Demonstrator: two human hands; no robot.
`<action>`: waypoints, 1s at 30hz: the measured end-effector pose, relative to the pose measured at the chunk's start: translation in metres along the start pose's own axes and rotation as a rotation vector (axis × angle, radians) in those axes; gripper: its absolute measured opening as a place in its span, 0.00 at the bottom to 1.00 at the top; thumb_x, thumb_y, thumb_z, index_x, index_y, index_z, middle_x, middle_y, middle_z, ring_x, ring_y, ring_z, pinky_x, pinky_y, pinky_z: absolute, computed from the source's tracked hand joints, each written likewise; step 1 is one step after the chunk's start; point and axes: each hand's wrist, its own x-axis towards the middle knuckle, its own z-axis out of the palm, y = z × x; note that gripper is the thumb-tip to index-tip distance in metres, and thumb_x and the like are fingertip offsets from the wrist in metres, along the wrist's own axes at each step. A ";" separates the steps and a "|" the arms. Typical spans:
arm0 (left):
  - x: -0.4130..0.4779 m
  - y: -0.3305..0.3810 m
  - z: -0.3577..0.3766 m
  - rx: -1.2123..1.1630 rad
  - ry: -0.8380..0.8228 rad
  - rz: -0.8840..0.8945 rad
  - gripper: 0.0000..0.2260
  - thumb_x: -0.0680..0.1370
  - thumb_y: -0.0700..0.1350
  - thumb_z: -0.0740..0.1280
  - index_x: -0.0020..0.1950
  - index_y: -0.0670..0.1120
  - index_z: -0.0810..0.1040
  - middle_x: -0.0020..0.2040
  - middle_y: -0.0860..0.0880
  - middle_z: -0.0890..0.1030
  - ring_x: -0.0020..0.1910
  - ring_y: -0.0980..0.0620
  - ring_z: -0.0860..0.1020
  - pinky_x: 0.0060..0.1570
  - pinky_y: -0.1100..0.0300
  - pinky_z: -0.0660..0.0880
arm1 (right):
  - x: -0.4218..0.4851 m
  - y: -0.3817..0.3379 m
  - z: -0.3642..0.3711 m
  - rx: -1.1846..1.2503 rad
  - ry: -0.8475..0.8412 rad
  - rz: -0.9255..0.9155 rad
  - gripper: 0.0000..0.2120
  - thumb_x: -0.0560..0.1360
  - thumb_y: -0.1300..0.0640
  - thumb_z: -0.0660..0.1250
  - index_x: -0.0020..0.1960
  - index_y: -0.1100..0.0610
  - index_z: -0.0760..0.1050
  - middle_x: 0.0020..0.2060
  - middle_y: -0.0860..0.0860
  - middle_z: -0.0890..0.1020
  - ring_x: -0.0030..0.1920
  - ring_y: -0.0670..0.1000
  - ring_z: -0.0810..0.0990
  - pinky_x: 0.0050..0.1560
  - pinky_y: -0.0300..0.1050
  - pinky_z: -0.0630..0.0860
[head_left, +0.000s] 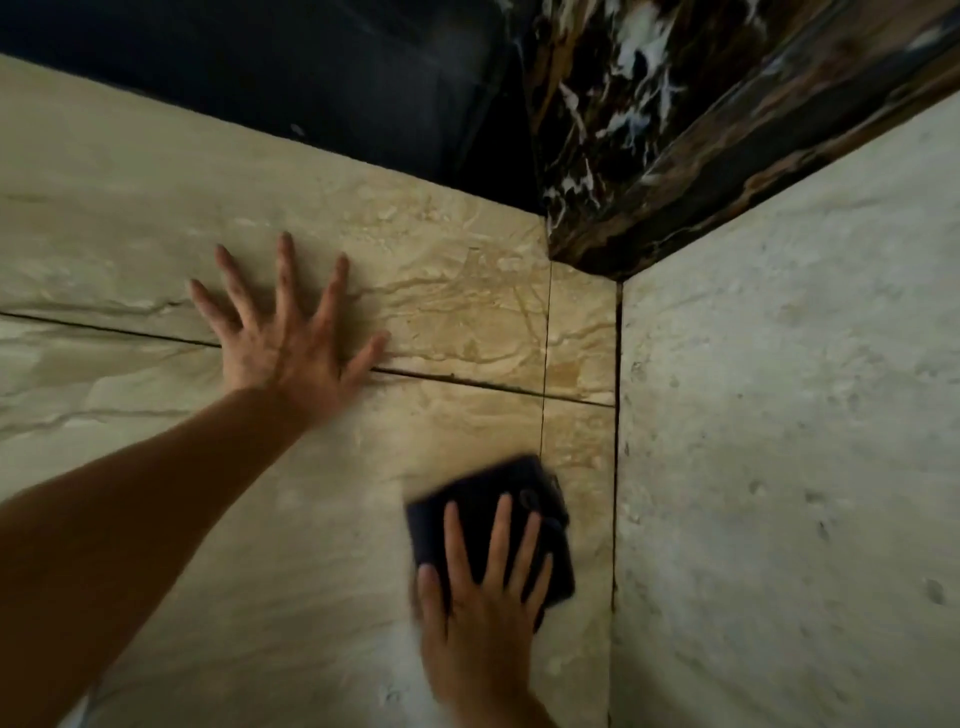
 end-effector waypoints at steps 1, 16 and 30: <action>0.009 -0.008 -0.004 0.011 0.014 -0.008 0.41 0.69 0.77 0.36 0.78 0.60 0.35 0.81 0.44 0.35 0.75 0.25 0.37 0.69 0.23 0.44 | 0.028 -0.002 -0.006 -0.012 0.028 -0.023 0.29 0.79 0.34 0.47 0.78 0.37 0.48 0.81 0.53 0.50 0.79 0.63 0.50 0.72 0.68 0.53; 0.070 -0.055 0.006 0.002 0.114 -0.038 0.41 0.72 0.76 0.44 0.80 0.59 0.42 0.82 0.41 0.43 0.75 0.24 0.40 0.67 0.21 0.44 | 0.226 -0.058 -0.062 -0.051 0.016 -0.116 0.26 0.79 0.35 0.38 0.75 0.31 0.34 0.80 0.50 0.41 0.79 0.59 0.36 0.75 0.67 0.43; 0.073 -0.050 -0.003 -0.019 0.063 -0.083 0.41 0.71 0.76 0.42 0.80 0.59 0.42 0.82 0.42 0.43 0.76 0.25 0.40 0.68 0.23 0.43 | 0.442 -0.118 -0.122 -0.030 -0.067 -0.167 0.26 0.76 0.31 0.40 0.72 0.27 0.37 0.80 0.46 0.38 0.78 0.57 0.34 0.75 0.66 0.38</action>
